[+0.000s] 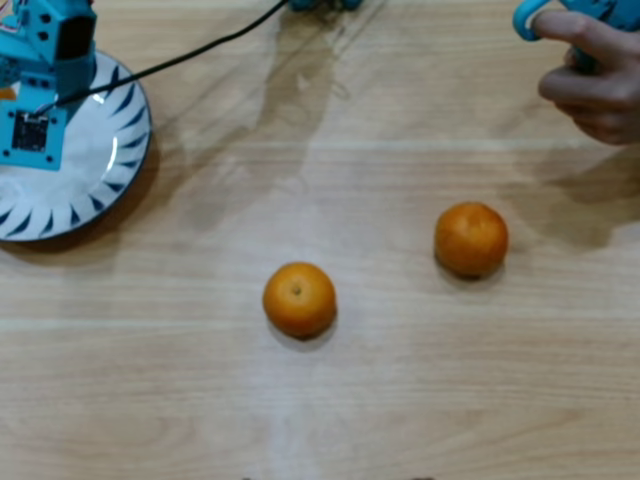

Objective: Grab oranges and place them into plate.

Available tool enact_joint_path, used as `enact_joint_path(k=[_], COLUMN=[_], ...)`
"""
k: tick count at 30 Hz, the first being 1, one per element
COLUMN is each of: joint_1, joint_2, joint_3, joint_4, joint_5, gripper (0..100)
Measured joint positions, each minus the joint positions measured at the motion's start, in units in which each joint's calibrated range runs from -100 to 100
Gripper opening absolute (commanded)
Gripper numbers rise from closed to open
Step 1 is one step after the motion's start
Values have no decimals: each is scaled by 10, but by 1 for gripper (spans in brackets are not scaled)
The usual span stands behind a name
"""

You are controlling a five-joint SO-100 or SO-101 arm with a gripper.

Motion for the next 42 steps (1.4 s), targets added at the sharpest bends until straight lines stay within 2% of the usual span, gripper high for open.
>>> enact_joint_path(k=[3,9,15,19,24,29,34,42], joint_1=[-13,-88,-246,-319,-425,-499,-534,-518], joint_2=[-31,-178,-340,-386,-391,-372,-286,-182], joint_3=[15,126,289,338,344,344,301,235], joint_4=[15,19,19,18,18,-9,-34,-126], joint_5=[0,-1,-1,-3,-5,-37,-71,-123], gripper=[2,2,2,2,2,2,2,2])
